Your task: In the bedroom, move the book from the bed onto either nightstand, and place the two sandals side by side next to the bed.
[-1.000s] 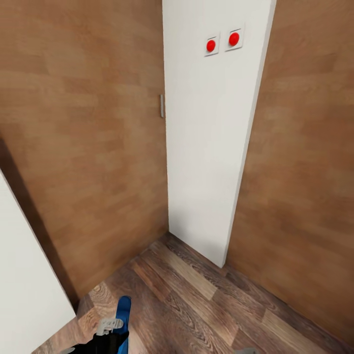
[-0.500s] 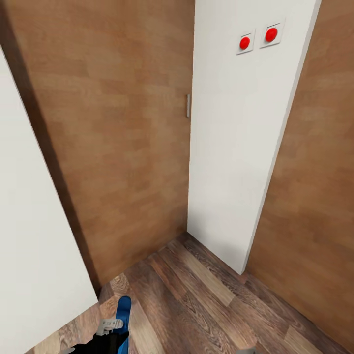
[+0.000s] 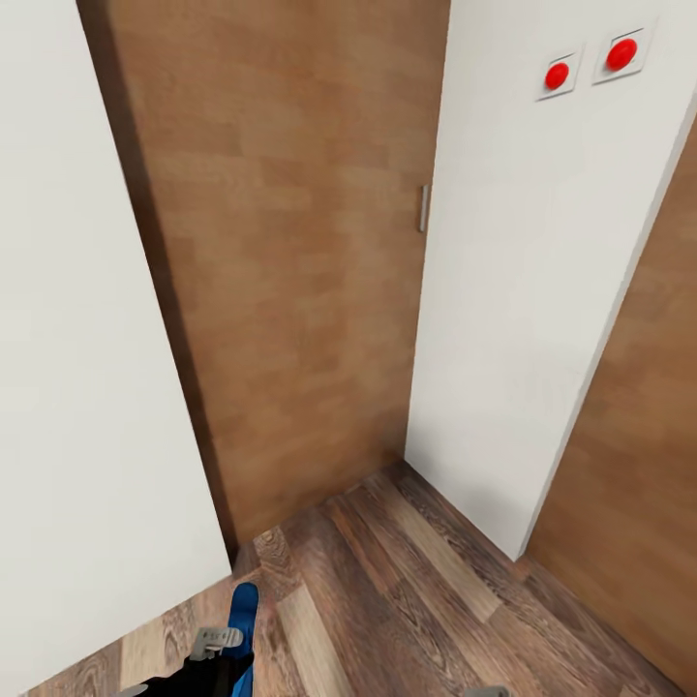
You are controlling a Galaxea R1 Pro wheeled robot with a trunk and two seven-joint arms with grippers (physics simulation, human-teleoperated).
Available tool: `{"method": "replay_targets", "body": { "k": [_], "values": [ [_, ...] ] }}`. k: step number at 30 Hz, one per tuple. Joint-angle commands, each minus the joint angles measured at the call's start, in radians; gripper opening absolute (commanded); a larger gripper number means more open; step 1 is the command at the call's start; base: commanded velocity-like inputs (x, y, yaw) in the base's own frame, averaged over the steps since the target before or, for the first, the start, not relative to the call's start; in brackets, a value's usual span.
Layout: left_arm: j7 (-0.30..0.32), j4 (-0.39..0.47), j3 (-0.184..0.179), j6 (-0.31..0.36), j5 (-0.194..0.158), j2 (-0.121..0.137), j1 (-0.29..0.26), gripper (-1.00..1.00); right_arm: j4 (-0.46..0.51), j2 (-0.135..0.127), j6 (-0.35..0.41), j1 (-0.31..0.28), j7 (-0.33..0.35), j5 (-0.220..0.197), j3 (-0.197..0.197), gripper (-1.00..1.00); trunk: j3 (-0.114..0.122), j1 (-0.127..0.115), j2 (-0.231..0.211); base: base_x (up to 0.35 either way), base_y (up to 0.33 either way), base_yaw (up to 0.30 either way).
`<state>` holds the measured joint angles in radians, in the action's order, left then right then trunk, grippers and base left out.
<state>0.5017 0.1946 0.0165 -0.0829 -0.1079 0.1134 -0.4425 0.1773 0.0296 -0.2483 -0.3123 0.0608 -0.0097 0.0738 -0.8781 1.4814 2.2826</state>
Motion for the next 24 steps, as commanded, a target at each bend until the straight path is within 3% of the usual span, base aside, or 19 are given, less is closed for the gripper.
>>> {"method": "replay_targets", "body": {
  "k": [1,24],
  "values": [
    [0.005,-0.001,0.002,0.000,-0.007,0.000,-0.001,-1.00,-0.001,0.000,-0.003,-0.001,-0.001,-0.001,0.006,1.00,-0.001,0.000,0.000,0.000,0.000,0.290],
    [0.005,-0.003,0.002,0.000,-0.007,-0.003,-0.001,-1.00,-0.001,0.000,-0.003,-0.001,-0.001,-0.001,0.006,1.00,-0.001,0.000,0.000,0.000,0.000,0.290]
  ]
}}
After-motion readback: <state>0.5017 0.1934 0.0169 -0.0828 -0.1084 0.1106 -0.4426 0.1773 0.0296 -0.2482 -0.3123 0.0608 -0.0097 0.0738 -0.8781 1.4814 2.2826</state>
